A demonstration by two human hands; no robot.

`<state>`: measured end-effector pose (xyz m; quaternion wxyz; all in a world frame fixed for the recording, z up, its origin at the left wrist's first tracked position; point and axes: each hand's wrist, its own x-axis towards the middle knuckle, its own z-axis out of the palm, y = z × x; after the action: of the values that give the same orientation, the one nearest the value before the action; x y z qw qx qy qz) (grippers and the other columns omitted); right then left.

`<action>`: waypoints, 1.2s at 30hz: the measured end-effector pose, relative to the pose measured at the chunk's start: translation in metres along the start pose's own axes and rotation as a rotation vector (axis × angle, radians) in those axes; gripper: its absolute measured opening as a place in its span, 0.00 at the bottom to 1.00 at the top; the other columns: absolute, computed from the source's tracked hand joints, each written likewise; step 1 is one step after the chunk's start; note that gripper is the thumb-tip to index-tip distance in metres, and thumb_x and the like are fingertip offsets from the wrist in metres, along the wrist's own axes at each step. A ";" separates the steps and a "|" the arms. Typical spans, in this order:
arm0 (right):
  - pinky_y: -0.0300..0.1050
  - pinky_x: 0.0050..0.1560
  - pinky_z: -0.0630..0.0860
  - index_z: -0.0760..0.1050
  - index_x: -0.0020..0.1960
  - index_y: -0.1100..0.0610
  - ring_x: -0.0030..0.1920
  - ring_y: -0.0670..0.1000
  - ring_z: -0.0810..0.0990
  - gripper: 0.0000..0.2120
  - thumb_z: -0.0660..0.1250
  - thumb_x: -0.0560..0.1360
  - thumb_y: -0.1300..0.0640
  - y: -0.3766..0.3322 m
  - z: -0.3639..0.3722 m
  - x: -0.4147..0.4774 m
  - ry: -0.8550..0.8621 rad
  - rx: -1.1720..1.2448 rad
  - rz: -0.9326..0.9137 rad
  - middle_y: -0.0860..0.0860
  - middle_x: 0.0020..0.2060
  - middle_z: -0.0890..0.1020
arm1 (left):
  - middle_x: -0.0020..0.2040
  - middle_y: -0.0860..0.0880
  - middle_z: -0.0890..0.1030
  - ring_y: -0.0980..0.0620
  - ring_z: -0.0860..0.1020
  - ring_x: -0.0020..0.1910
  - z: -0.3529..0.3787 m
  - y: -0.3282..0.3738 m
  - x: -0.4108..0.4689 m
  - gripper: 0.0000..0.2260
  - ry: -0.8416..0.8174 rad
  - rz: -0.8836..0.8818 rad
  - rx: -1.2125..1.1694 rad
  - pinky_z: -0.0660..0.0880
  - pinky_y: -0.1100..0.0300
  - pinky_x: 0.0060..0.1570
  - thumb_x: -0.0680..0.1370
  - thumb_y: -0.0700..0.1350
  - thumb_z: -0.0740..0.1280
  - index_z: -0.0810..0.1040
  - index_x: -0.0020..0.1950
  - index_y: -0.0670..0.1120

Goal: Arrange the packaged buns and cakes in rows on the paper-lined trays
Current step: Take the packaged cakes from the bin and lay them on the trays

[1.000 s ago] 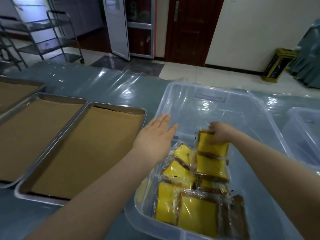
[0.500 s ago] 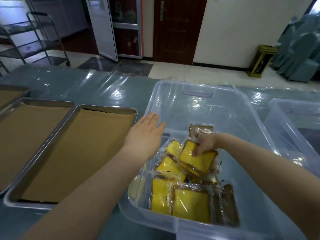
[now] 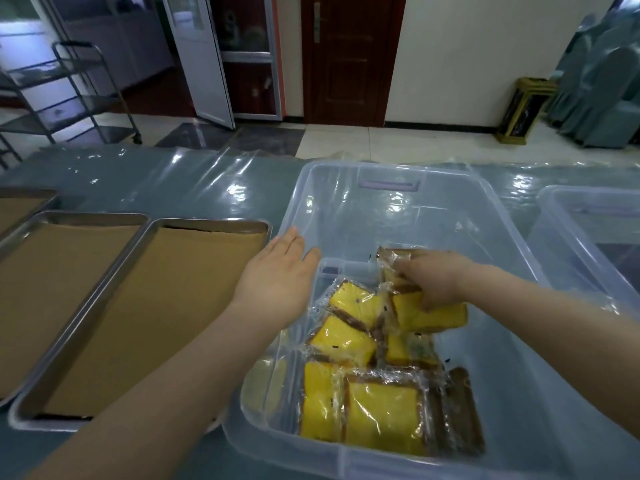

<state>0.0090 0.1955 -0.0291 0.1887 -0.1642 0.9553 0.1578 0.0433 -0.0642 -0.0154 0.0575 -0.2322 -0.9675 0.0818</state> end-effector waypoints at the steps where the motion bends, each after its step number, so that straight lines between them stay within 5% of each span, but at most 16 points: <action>1: 0.47 0.41 0.72 0.63 0.66 0.48 0.54 0.55 0.76 0.30 0.73 0.68 0.54 0.003 0.001 -0.003 0.005 0.026 0.022 0.51 0.57 0.75 | 0.77 0.43 0.53 0.45 0.46 0.76 -0.001 0.001 0.000 0.25 -0.021 -0.002 0.031 0.43 0.54 0.72 0.81 0.47 0.55 0.50 0.76 0.46; 4: 0.48 0.40 0.69 0.60 0.68 0.46 0.55 0.58 0.75 0.28 0.66 0.72 0.60 0.009 -0.002 -0.003 0.109 0.073 0.080 0.54 0.58 0.72 | 0.76 0.41 0.53 0.44 0.47 0.76 -0.007 0.005 0.001 0.26 -0.110 0.006 0.200 0.44 0.52 0.72 0.80 0.48 0.54 0.50 0.76 0.45; 6: 0.49 0.41 0.67 0.55 0.72 0.44 0.57 0.59 0.74 0.31 0.61 0.74 0.61 0.011 -0.004 -0.001 0.199 0.089 0.107 0.55 0.58 0.71 | 0.72 0.39 0.62 0.42 0.55 0.74 -0.012 0.013 0.006 0.25 -0.146 -0.024 0.305 0.55 0.52 0.69 0.80 0.48 0.56 0.53 0.74 0.44; 8: 0.49 0.43 0.67 0.51 0.75 0.46 0.59 0.59 0.74 0.35 0.62 0.74 0.61 0.011 -0.008 0.000 0.205 0.084 0.136 0.55 0.60 0.71 | 0.56 0.44 0.77 0.43 0.73 0.59 -0.021 0.025 0.020 0.22 -0.125 -0.066 0.287 0.69 0.57 0.43 0.78 0.46 0.59 0.60 0.70 0.45; 9: 0.50 0.45 0.67 0.53 0.74 0.49 0.60 0.59 0.73 0.33 0.63 0.73 0.61 0.010 -0.010 0.000 0.187 0.073 0.152 0.55 0.61 0.71 | 0.46 0.48 0.77 0.46 0.76 0.49 -0.024 0.033 0.032 0.19 -0.110 -0.070 0.242 0.63 0.60 0.32 0.77 0.45 0.61 0.63 0.66 0.46; 11: 0.51 0.49 0.67 0.64 0.68 0.53 0.60 0.58 0.73 0.24 0.64 0.73 0.60 0.009 -0.011 0.002 0.146 0.024 0.169 0.55 0.60 0.72 | 0.43 0.49 0.76 0.46 0.74 0.41 -0.022 0.048 0.060 0.12 -0.121 -0.021 0.184 0.55 0.60 0.28 0.77 0.45 0.62 0.68 0.60 0.47; 17: 0.51 0.57 0.69 0.65 0.67 0.54 0.64 0.57 0.71 0.22 0.63 0.74 0.58 -0.005 0.002 0.006 0.137 0.010 0.166 0.54 0.64 0.72 | 0.62 0.45 0.74 0.43 0.73 0.60 0.042 0.072 0.123 0.18 -0.366 0.066 -0.081 0.72 0.52 0.50 0.76 0.45 0.64 0.70 0.66 0.48; 21: 0.52 0.53 0.70 0.65 0.69 0.55 0.62 0.57 0.74 0.23 0.63 0.75 0.60 -0.010 0.013 0.014 0.112 -0.038 0.159 0.53 0.64 0.74 | 0.67 0.45 0.71 0.44 0.71 0.63 0.101 0.075 0.128 0.27 -0.512 0.104 -0.148 0.71 0.51 0.59 0.73 0.46 0.69 0.65 0.70 0.47; 26: 0.63 0.63 0.67 0.54 0.73 0.58 0.65 0.61 0.71 0.30 0.63 0.75 0.61 -0.004 0.014 0.024 -0.016 -0.010 0.185 0.55 0.68 0.70 | 0.74 0.48 0.62 0.45 0.61 0.72 0.133 0.061 0.131 0.38 -0.556 0.124 -0.161 0.58 0.44 0.68 0.70 0.55 0.70 0.55 0.75 0.50; 30: 0.55 0.53 0.71 0.56 0.71 0.58 0.61 0.60 0.75 0.29 0.64 0.74 0.63 -0.003 0.016 0.025 0.007 0.034 0.169 0.54 0.64 0.74 | 0.70 0.47 0.67 0.44 0.61 0.71 0.132 0.062 0.136 0.37 -0.560 0.143 -0.035 0.45 0.36 0.68 0.67 0.62 0.71 0.63 0.72 0.52; 33: 0.51 0.43 0.68 0.56 0.71 0.58 0.58 0.60 0.76 0.29 0.64 0.73 0.63 -0.002 0.015 0.022 0.021 0.070 0.157 0.54 0.62 0.75 | 0.62 0.47 0.72 0.45 0.65 0.64 0.123 0.061 0.138 0.33 -0.531 0.147 0.125 0.55 0.42 0.65 0.62 0.70 0.69 0.76 0.59 0.51; 36: 0.49 0.40 0.69 0.59 0.69 0.56 0.55 0.58 0.77 0.26 0.64 0.73 0.64 -0.002 0.011 0.020 0.031 0.090 0.170 0.53 0.58 0.76 | 0.55 0.50 0.74 0.46 0.67 0.60 0.110 0.057 0.137 0.29 -0.451 0.071 0.130 0.61 0.48 0.59 0.61 0.71 0.69 0.77 0.52 0.52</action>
<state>-0.0042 0.1925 -0.0480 0.1671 -0.0765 0.9746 0.1276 -0.0697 0.0346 -0.1237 -0.1480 -0.2379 -0.9398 0.1955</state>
